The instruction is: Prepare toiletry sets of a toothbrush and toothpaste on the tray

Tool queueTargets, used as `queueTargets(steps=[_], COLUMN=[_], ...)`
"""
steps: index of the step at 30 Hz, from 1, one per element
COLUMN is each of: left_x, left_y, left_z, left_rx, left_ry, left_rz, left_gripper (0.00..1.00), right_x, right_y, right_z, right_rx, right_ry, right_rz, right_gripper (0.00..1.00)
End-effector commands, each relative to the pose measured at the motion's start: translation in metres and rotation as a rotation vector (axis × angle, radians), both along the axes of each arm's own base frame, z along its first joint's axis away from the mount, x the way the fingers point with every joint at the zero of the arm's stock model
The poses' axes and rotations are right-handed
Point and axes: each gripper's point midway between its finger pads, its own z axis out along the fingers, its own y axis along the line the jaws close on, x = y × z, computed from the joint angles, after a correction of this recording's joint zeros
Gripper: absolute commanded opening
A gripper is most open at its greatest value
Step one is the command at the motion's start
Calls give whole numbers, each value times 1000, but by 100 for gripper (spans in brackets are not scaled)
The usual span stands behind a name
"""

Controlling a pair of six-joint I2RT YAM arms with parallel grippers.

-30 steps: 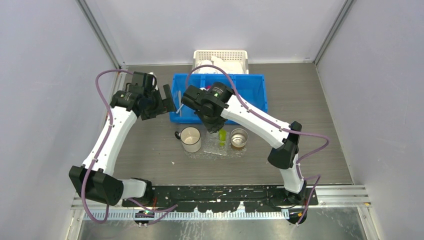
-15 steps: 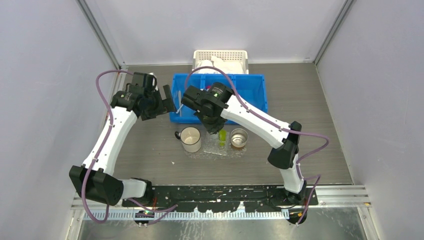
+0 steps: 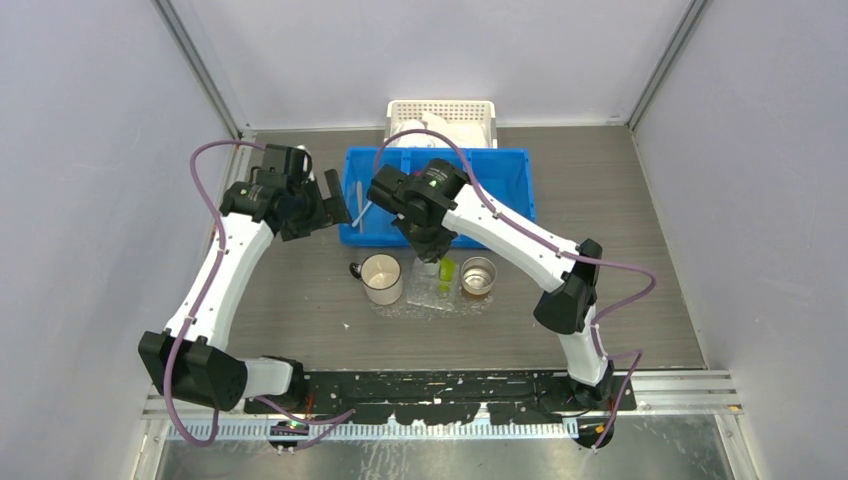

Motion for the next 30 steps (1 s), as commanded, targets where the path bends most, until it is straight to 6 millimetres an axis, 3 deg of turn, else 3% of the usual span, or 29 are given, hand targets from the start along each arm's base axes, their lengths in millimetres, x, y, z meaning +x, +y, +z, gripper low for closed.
queueTargets(steps=[1, 30], left_x=[7, 16], left_y=[-1, 1], left_z=[10, 3], left_rx=[-16, -10], left_ry=[-54, -34], left_rz=[-8, 1], left_gripper=[100, 100], right_x=[2, 23], right_y=[-7, 15], right_z=[7, -31], right_rx=[-8, 33], right_ry=[4, 75], right_rz=[14, 74], right_gripper=[1, 0])
